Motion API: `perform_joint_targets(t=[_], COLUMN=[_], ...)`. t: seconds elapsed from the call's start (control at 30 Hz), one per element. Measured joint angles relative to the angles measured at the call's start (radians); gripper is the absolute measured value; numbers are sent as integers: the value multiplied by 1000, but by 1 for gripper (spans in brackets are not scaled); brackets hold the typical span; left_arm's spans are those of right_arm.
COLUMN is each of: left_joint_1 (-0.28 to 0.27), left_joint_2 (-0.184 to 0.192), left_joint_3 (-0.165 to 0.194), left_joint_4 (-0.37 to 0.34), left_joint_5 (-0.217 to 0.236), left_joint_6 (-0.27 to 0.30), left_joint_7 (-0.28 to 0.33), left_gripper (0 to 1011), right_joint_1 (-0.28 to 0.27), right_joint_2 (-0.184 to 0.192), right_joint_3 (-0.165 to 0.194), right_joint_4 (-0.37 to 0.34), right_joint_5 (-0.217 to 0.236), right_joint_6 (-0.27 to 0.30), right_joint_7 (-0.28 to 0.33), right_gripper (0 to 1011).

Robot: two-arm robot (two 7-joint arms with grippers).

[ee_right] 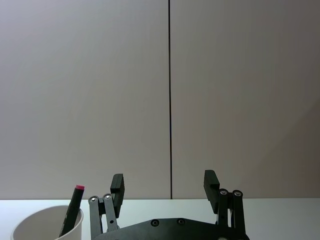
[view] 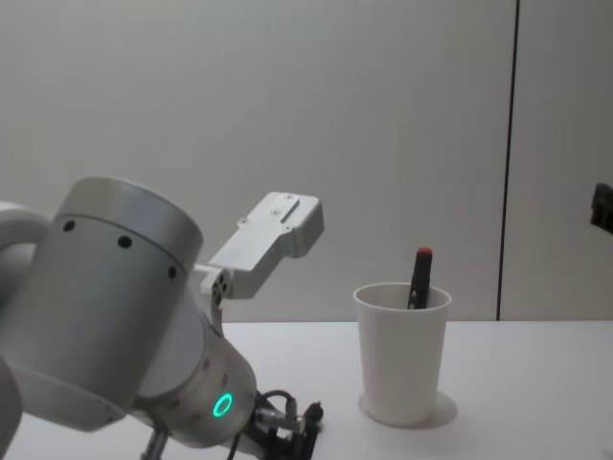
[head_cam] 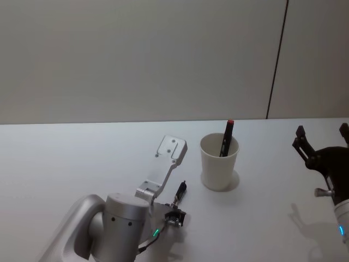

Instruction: Place the pen into the pen holder.

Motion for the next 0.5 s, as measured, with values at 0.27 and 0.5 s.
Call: perform_joint_targets(t=[0.27, 0.5], left_joint_1=[9, 19], left_joint_2=[1, 5], left_joint_3=[-5, -9], left_joint_4=[-27, -52], left_joint_5=[12, 32], left_joint_6=[-5, -30], left_joint_7=[-10, -13], left_gripper=[136, 137], right_joint_1=[0, 0], right_joint_2=[0, 0], right_joint_3=[0, 0], right_joint_4=[0, 0], right_joint_5=[0, 0], right_joint_6=[0, 0], right_joint_7=[0, 0], right_gripper=[1002, 1002])
